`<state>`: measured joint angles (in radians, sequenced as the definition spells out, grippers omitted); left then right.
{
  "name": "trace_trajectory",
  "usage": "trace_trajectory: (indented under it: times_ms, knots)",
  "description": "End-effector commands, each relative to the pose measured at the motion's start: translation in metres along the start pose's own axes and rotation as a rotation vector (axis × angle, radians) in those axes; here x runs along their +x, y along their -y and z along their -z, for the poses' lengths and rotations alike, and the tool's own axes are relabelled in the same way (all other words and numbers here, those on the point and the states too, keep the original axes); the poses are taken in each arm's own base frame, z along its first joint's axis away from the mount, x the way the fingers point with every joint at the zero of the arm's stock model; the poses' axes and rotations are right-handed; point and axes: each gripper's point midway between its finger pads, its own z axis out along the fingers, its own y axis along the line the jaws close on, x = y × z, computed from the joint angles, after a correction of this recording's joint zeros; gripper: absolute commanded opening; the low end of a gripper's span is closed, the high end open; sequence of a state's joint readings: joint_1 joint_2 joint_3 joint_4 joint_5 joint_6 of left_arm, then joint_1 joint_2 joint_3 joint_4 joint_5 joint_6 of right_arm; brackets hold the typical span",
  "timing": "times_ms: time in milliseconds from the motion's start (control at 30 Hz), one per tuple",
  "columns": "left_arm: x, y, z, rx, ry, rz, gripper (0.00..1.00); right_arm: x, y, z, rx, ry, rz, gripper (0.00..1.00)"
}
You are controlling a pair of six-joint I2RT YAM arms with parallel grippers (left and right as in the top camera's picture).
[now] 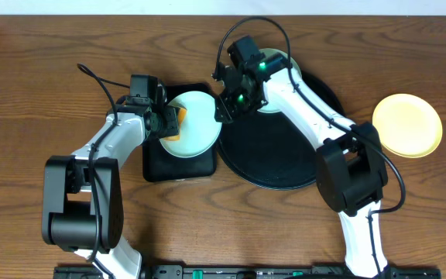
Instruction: Clean dirty plates on tray and stack at the side
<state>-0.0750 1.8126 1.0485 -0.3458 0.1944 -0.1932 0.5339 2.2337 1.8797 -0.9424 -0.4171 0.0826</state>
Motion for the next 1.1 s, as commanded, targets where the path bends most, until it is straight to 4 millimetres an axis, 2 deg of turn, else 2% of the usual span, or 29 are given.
trace_trajectory:
  times_ms: [0,133,167,300,500,567,667,767,900,967,1067]
  knots:
    - [0.008,0.005,-0.005,0.024,-0.024,-0.025,0.34,0.014,-0.002,-0.014,-0.007,-0.030,-0.025,0.34]
    - [0.008,0.006,-0.005,0.024,-0.024,-0.027,0.14,0.012,-0.012,-0.014,-0.070,-0.021,-0.016,0.29]
    - [0.008,0.006,-0.005,0.025,-0.025,-0.027,0.09,0.011,-0.013,-0.014,-0.074,-0.020,-0.015,0.23]
    - [0.010,0.006,-0.006,0.023,-0.033,-0.028,0.07,0.011,-0.013,-0.012,-0.077,-0.017,-0.016,0.02]
    - [0.012,0.009,-0.006,0.024,-0.042,-0.030,0.07,0.000,-0.008,0.004,-0.068,0.030,-0.017,0.01]
    - [0.004,0.010,0.006,0.026,-0.023,0.007,0.07,-0.005,-0.003,0.012,-0.019,0.058,-0.009,0.01]
    - [-0.013,0.014,0.035,0.038,0.034,0.048,0.08,-0.009,-0.001,0.024,0.025,0.087,0.027,0.01]
    - [-0.020,0.018,0.065,0.048,0.089,0.042,0.07,-0.012,0.005,0.028,0.071,0.100,0.034,0.01]
    - [-0.013,0.008,0.081,-0.017,0.089,0.047,0.08,-0.018,0.017,0.036,0.154,0.130,0.036,0.01]
    - [-0.005,0.000,0.080,-0.058,0.060,0.052,0.07,-0.024,0.021,0.045,0.202,0.155,0.045,0.01]
    - [0.006,-0.011,0.075,-0.110,0.021,0.058,0.07,-0.033,0.018,0.061,0.240,0.199,0.074,0.01]
